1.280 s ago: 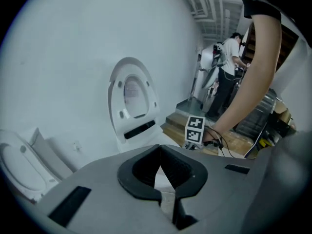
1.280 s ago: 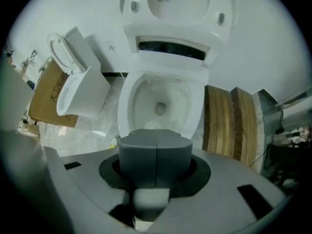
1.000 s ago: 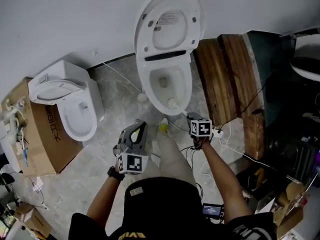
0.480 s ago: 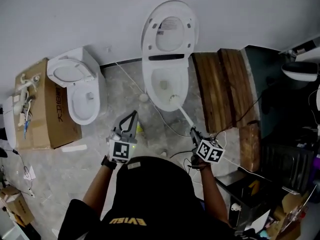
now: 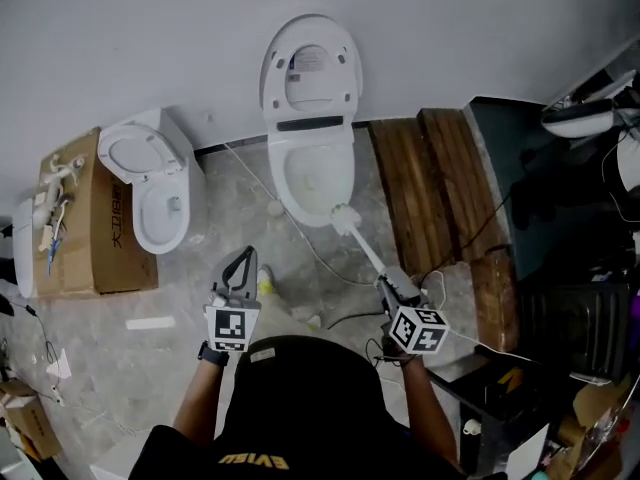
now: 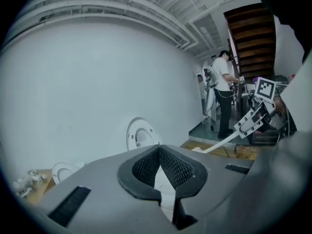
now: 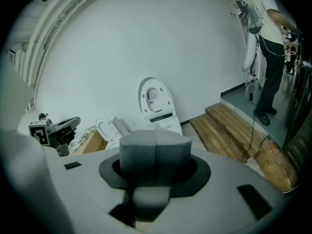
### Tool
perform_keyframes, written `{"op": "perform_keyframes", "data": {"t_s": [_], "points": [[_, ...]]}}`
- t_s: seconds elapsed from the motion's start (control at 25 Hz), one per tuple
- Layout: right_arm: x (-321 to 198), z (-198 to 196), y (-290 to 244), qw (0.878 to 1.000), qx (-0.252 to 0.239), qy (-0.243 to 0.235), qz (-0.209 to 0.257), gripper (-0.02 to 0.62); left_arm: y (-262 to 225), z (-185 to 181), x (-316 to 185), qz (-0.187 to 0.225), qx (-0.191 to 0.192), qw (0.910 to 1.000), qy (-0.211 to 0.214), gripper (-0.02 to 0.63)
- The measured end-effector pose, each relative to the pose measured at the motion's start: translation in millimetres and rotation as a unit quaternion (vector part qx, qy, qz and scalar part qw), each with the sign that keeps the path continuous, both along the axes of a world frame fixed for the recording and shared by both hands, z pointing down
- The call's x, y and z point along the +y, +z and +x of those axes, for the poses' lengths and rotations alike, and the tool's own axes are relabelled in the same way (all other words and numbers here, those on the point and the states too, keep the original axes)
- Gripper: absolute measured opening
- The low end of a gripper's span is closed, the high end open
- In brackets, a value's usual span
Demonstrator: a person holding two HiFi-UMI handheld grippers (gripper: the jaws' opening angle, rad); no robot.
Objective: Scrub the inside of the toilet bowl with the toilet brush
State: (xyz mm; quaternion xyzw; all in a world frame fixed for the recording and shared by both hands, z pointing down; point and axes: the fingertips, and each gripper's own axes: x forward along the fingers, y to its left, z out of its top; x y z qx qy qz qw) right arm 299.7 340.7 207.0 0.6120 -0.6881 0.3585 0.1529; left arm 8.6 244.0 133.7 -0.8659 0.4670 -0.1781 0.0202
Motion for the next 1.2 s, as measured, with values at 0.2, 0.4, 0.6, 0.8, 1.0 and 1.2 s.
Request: {"op": "perform_keyframes", "data": {"t_s": [0.2, 0.4, 0.6, 0.8, 1.0, 1.2], "points": [[32, -31, -17, 1.0, -0.015, -0.018, -0.008, 0.159, -4, 6, 32, -0.033, 0.009, 0.9994, 0.0, 0.018], [33, -42, -47, 1.0, 0.002, -0.008, 0.015, 0.159, -26, 28, 19, -0.006, 0.007, 0.9986, 0.052, 0.018], [1, -47, -74, 0.999, 0.017, -0.009, 0.046, 0.16, -45, 39, -13, 0.013, 0.01, 0.9973, 0.071, 0.018], [-4, -71, -87, 0.998, 0.034, -0.009, 0.06, 0.159, -58, 24, -16, 0.027, 0.018, 0.9962, 0.081, 0.02], [-3, -95, -95, 0.997, 0.05, -0.011, 0.063, 0.159, -66, -1, -15, 0.032, 0.025, 0.9957, 0.083, 0.02], [1, -106, -96, 0.996, 0.054, -0.019, 0.064, 0.159, -63, -7, -8, 0.024, 0.025, 0.9955, 0.088, 0.02]]}}
